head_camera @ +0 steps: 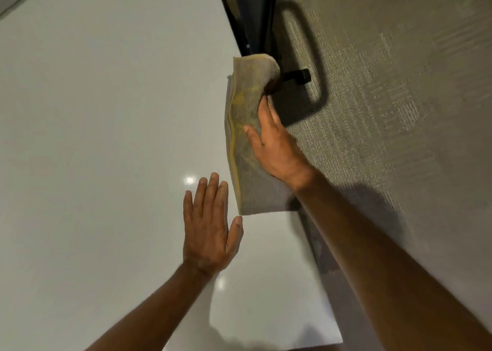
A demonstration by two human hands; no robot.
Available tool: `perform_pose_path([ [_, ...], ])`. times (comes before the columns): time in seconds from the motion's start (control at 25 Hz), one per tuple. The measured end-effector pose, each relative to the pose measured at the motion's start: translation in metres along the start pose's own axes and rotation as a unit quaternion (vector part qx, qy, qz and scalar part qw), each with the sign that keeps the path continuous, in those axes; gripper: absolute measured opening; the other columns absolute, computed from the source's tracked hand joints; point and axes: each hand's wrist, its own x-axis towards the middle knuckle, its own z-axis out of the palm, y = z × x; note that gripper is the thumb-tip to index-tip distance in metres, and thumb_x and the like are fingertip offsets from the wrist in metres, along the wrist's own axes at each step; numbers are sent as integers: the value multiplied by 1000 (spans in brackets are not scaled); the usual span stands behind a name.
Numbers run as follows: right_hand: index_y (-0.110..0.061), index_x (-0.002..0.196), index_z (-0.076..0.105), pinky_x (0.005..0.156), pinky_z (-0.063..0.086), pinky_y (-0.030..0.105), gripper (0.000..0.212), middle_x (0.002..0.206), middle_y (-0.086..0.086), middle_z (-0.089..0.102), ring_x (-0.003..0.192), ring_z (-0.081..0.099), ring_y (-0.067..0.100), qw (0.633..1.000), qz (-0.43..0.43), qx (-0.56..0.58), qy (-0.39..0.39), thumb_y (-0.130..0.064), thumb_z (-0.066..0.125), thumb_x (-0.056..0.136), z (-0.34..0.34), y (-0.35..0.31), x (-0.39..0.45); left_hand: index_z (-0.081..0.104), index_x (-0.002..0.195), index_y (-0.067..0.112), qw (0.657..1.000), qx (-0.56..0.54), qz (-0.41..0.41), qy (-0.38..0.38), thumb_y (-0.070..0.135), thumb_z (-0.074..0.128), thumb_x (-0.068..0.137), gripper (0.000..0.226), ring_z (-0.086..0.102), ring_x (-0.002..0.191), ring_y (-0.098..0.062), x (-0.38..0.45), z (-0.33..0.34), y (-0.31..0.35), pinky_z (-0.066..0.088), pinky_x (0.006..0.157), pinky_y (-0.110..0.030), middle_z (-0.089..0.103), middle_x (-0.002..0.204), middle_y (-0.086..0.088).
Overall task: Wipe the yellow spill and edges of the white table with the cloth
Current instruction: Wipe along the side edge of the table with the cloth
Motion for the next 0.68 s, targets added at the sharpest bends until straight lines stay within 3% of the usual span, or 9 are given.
perform_pose_path([
  [0.16,-21,169,8,102,39,25,70,179,2,3,149,47,27,1000,-11,-21,16,-29,47,112,0,-9,38,20,166,12,1000,0,9,-2,48,24,106,70,15,164,-31,1,1,-2,19,128,-63,19,175,-11],
  [0.32,-29,169,13,103,46,24,71,179,2,-3,151,43,25,996,-68,-57,1,-17,52,110,-5,-8,15,26,165,11,1000,-11,2,-7,48,23,107,68,16,164,-30,2,1,-3,20,128,-63,21,175,-11],
  [0.4,-30,168,17,85,62,26,72,179,4,-1,130,63,21,994,-89,-69,5,-12,54,108,-7,0,-22,28,164,10,1000,-13,-7,-19,50,21,108,69,15,164,-29,2,-2,-1,20,127,-63,22,175,-11],
  [0.44,-28,167,21,74,61,24,71,179,7,2,116,68,14,992,-105,-74,18,-10,54,107,-6,7,-47,28,164,11,999,-12,-13,-27,52,19,108,70,15,164,-29,2,-3,0,20,128,-62,22,175,-11],
  [0.48,-25,167,23,77,61,23,68,178,10,4,117,67,10,990,-117,-76,26,-9,53,108,-3,17,-76,27,164,12,999,-11,-18,-35,54,17,108,71,14,164,-28,2,-4,0,19,128,-62,21,175,-10],
  [0.56,-26,167,20,101,53,17,63,178,11,4,140,52,13,991,-90,-97,4,-16,47,111,5,40,-148,25,165,14,998,-14,-26,-49,56,14,107,72,13,164,-28,2,-7,1,18,129,-61,19,175,-8],
  [0.64,-23,167,19,99,36,-3,58,176,18,16,119,65,20,988,-37,-148,-18,-30,39,113,11,59,-226,23,165,15,998,-15,-28,-55,57,13,107,72,15,164,-29,2,-9,3,19,129,-61,20,175,-9],
  [0.68,-21,166,21,94,38,-5,57,169,25,30,101,73,22,985,-16,-168,-19,-37,34,114,15,65,-259,23,165,15,998,-14,-28,-57,58,12,107,73,17,163,-30,3,-10,4,20,128,-62,20,175,-9],
])
